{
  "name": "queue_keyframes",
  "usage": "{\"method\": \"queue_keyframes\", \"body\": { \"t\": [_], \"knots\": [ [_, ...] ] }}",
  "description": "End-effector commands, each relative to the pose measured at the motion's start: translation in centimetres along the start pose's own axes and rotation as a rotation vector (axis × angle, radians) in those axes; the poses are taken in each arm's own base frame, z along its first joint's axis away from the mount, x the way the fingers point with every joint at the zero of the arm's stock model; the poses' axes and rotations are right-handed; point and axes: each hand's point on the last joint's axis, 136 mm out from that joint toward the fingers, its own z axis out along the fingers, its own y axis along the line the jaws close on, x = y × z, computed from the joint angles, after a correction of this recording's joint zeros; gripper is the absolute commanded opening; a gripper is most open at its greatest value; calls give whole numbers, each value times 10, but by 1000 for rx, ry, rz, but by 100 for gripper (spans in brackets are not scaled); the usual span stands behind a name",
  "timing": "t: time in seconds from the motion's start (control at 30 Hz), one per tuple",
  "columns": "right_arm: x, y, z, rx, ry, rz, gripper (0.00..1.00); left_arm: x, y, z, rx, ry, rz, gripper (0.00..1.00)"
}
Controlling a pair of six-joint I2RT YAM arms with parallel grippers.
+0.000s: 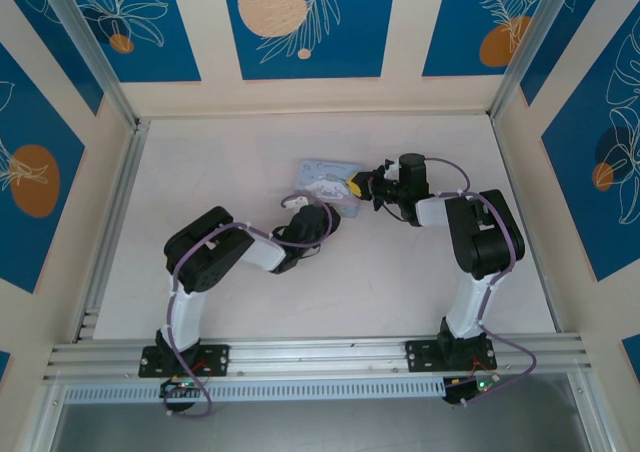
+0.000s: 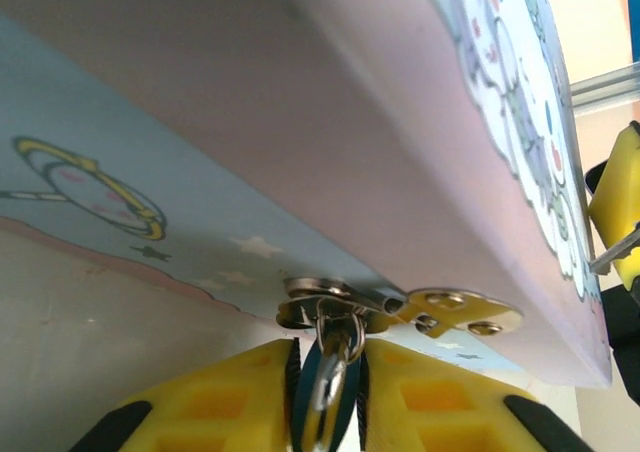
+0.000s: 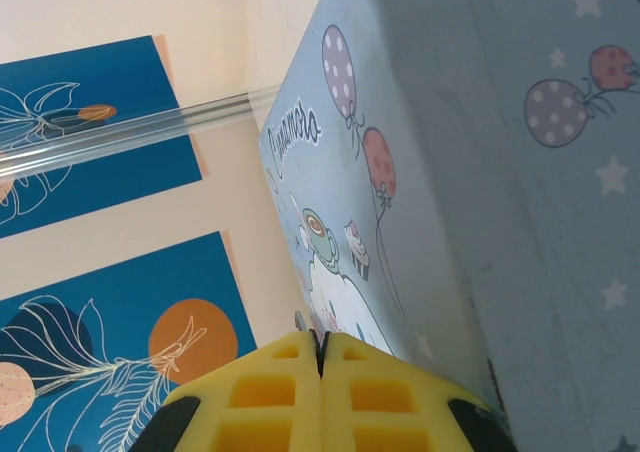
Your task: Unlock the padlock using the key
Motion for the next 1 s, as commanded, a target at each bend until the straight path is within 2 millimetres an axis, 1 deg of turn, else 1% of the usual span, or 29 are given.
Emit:
{"method": "queue_keyframes", "body": {
  "t": [0.0,0.13,0.27,0.33,0.47,0.57,0.67,0.8,0.9,0.97],
  "knots": [
    [2,-22,1,50,23,54,0,0,-4,0,-7,-15,36,19],
    [2,-20,1,46,24,50,0,-3,-7,-3,-5,-8,44,11],
    [2,-16,0,37,23,48,0,-4,-12,-5,-9,20,51,1],
    [3,-11,-2,25,20,41,0,-5,-16,-7,-6,42,53,0],
    [9,8,-14,-10,12,7,0,-7,-27,-15,-8,123,71,0],
    [21,18,-26,-29,14,-22,0,-9,-35,-22,4,203,74,0],
    [38,19,-36,-26,22,-40,0,-9,-37,-28,7,291,72,0],
    [62,14,-47,-16,28,-58,0,-17,-33,-34,21,343,61,0],
    [80,3,-52,10,31,-64,0,-26,-34,-40,49,357,63,0],
    [93,-5,-51,29,45,-69,0,-30,-36,-42,70,375,57,0]
  ]
}}
